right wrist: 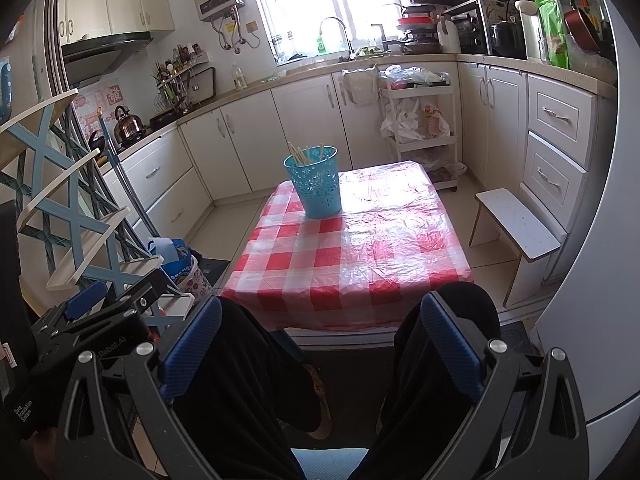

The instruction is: Organize utensils

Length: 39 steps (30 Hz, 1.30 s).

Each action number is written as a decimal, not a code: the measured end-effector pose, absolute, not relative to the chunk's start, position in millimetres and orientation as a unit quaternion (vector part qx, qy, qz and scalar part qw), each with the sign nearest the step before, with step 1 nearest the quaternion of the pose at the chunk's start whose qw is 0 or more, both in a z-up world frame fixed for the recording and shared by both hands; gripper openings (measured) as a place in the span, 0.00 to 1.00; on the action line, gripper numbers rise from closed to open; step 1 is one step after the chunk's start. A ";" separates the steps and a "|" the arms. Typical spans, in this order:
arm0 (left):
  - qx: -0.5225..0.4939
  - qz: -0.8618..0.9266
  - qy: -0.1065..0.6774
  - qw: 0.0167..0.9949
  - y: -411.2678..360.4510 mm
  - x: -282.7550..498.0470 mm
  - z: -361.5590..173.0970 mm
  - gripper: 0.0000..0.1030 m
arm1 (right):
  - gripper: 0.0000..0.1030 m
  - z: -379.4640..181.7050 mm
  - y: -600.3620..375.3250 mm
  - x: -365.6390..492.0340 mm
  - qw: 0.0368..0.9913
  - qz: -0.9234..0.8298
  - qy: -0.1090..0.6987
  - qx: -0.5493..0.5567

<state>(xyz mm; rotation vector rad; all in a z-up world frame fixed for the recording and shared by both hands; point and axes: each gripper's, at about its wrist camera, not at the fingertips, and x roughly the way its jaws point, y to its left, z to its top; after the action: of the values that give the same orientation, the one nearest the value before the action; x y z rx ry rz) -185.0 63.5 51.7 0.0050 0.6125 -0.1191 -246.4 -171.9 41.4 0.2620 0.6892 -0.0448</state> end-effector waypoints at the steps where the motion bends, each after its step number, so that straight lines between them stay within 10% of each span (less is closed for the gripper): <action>1: 0.003 -0.058 0.301 0.952 63.2 -185.1 51.5 0.93 | 0.93 41.5 -172.1 -247.3 0.932 -0.022 0.337 0.128; 39: -0.023 -0.061 0.314 0.947 71.6 -180.2 42.2 0.93 | 0.93 36.9 -172.8 -255.4 0.936 -0.026 0.330 0.118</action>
<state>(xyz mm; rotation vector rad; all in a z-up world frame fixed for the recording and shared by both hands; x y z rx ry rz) -180.2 71.6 42.2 -0.0463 0.6393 -0.1234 -255.4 -172.8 36.9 0.2409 0.6739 -0.0539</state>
